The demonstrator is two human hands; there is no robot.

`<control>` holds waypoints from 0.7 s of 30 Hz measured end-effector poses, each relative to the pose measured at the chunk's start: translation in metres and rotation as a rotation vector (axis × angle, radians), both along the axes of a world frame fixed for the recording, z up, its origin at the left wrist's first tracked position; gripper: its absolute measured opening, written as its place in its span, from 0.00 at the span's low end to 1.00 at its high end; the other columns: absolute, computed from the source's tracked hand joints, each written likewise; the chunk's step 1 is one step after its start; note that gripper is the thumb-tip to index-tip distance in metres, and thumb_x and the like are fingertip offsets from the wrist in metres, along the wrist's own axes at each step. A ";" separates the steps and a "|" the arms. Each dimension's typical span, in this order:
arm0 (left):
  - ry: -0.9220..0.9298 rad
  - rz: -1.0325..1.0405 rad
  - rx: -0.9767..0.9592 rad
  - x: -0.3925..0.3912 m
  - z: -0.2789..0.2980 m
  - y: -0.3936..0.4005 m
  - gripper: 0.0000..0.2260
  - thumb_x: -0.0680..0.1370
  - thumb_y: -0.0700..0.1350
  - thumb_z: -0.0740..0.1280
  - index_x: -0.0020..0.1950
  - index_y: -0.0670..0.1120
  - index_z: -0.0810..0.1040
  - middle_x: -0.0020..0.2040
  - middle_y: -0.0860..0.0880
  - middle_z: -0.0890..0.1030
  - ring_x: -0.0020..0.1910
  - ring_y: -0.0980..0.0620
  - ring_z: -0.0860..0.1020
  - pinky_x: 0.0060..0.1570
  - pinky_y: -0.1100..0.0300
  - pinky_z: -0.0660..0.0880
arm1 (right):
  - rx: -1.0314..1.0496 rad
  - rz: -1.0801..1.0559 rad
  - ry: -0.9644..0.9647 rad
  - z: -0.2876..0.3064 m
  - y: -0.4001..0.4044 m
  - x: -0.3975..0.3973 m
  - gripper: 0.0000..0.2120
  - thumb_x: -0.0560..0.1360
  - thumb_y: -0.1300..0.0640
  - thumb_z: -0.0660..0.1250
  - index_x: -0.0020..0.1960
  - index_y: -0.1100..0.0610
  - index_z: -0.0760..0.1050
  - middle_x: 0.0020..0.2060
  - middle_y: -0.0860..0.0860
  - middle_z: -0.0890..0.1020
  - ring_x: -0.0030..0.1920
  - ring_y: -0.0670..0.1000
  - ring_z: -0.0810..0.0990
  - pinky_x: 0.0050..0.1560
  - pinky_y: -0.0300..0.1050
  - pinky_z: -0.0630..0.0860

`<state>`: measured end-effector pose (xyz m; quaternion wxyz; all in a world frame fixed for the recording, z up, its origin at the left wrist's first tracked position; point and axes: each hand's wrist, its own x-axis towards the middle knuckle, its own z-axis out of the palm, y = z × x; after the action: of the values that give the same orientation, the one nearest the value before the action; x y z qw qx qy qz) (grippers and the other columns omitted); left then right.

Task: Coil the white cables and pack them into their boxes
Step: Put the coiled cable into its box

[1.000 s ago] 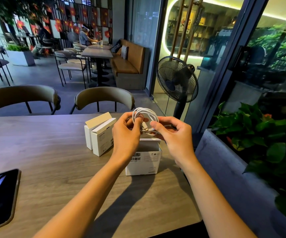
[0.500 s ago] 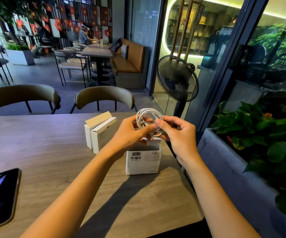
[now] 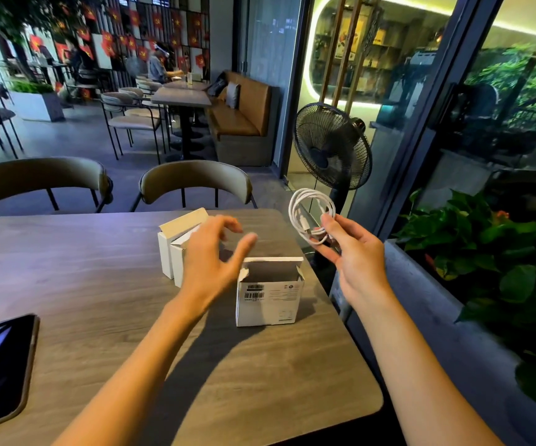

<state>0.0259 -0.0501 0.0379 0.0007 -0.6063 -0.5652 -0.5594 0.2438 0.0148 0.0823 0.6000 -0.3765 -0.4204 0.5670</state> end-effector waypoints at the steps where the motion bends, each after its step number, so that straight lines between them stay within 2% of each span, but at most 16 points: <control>1: 0.090 -0.048 -0.074 0.001 -0.009 0.000 0.18 0.78 0.65 0.65 0.59 0.54 0.74 0.55 0.56 0.78 0.53 0.61 0.75 0.53 0.64 0.72 | -0.022 0.006 0.033 -0.002 0.001 -0.001 0.13 0.75 0.60 0.76 0.58 0.62 0.84 0.51 0.56 0.88 0.51 0.52 0.88 0.48 0.49 0.85; 3: 0.182 -0.189 -0.188 0.003 -0.025 0.002 0.23 0.76 0.67 0.68 0.63 0.55 0.73 0.59 0.57 0.79 0.55 0.63 0.77 0.55 0.60 0.78 | -0.051 0.016 0.080 -0.005 0.002 -0.004 0.13 0.76 0.60 0.75 0.59 0.63 0.83 0.51 0.56 0.88 0.50 0.52 0.88 0.51 0.52 0.85; 5: 0.143 -0.287 -0.231 0.005 -0.033 0.006 0.22 0.77 0.62 0.70 0.65 0.53 0.72 0.62 0.54 0.78 0.53 0.59 0.81 0.49 0.60 0.83 | -0.067 0.025 0.106 -0.008 0.003 -0.006 0.13 0.76 0.61 0.75 0.59 0.63 0.83 0.51 0.57 0.87 0.51 0.53 0.88 0.52 0.53 0.85; 8: 0.051 -0.284 -0.219 0.007 -0.037 0.020 0.18 0.81 0.52 0.68 0.68 0.51 0.69 0.64 0.51 0.70 0.59 0.57 0.76 0.55 0.68 0.79 | -0.064 0.053 0.120 -0.011 0.004 -0.008 0.11 0.76 0.61 0.75 0.57 0.62 0.84 0.49 0.56 0.88 0.51 0.54 0.88 0.51 0.52 0.85; 10: 0.053 -0.302 -0.222 0.007 -0.039 0.027 0.17 0.82 0.52 0.65 0.69 0.56 0.64 0.65 0.52 0.67 0.63 0.57 0.74 0.60 0.66 0.77 | -0.054 0.076 0.087 -0.013 0.004 -0.013 0.11 0.76 0.61 0.74 0.57 0.63 0.84 0.49 0.57 0.88 0.50 0.53 0.88 0.49 0.51 0.85; 11: 0.048 -0.326 -0.234 0.006 -0.040 0.031 0.16 0.82 0.52 0.65 0.67 0.59 0.63 0.65 0.51 0.68 0.63 0.56 0.75 0.60 0.64 0.78 | -0.044 0.094 0.058 -0.015 0.003 -0.016 0.11 0.76 0.61 0.74 0.58 0.63 0.83 0.50 0.58 0.88 0.51 0.54 0.88 0.49 0.51 0.85; 12: 0.038 -0.349 -0.248 0.005 -0.040 0.033 0.15 0.82 0.53 0.65 0.65 0.59 0.64 0.65 0.51 0.69 0.61 0.56 0.77 0.57 0.63 0.80 | -0.032 0.115 0.026 -0.018 0.002 -0.018 0.11 0.77 0.61 0.74 0.58 0.63 0.83 0.50 0.58 0.88 0.51 0.54 0.88 0.50 0.52 0.85; 14: 0.048 -0.381 -0.252 0.004 -0.036 0.033 0.16 0.80 0.52 0.69 0.64 0.53 0.68 0.64 0.51 0.74 0.58 0.56 0.81 0.52 0.66 0.80 | 0.004 0.155 -0.051 -0.026 -0.001 -0.023 0.11 0.77 0.61 0.74 0.58 0.62 0.83 0.51 0.57 0.87 0.52 0.54 0.88 0.49 0.51 0.85; 16: 0.093 -0.379 -0.213 0.002 -0.032 0.030 0.20 0.78 0.50 0.72 0.68 0.51 0.70 0.61 0.57 0.79 0.54 0.65 0.81 0.51 0.72 0.77 | 0.042 0.183 -0.140 -0.036 -0.004 -0.026 0.09 0.77 0.61 0.74 0.57 0.59 0.82 0.50 0.55 0.87 0.51 0.53 0.88 0.47 0.47 0.85; 18: 0.150 -0.338 -0.175 0.000 -0.031 0.026 0.25 0.77 0.48 0.73 0.71 0.53 0.69 0.55 0.66 0.77 0.47 0.75 0.78 0.48 0.78 0.73 | 0.080 0.205 -0.227 -0.045 -0.006 -0.028 0.09 0.77 0.61 0.74 0.57 0.58 0.81 0.50 0.53 0.87 0.51 0.52 0.88 0.46 0.45 0.85; 19: 0.157 -0.336 -0.175 -0.002 -0.031 0.025 0.25 0.77 0.47 0.74 0.71 0.52 0.69 0.54 0.68 0.76 0.45 0.76 0.78 0.47 0.78 0.73 | 0.095 0.208 -0.254 -0.048 -0.006 -0.028 0.09 0.77 0.61 0.73 0.57 0.58 0.81 0.49 0.52 0.87 0.51 0.51 0.88 0.46 0.44 0.84; 21: 0.170 -0.330 -0.188 -0.005 -0.033 0.026 0.21 0.76 0.48 0.75 0.64 0.49 0.70 0.52 0.64 0.78 0.41 0.68 0.82 0.42 0.73 0.76 | 0.115 0.205 -0.268 -0.051 -0.005 -0.027 0.09 0.78 0.61 0.73 0.58 0.59 0.80 0.49 0.51 0.87 0.51 0.50 0.88 0.46 0.42 0.84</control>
<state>0.0204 -0.0241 0.0053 -0.0999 -0.7332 -0.5057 -0.4436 0.2170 0.0101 0.0312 0.4981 -0.3688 -0.5645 0.5452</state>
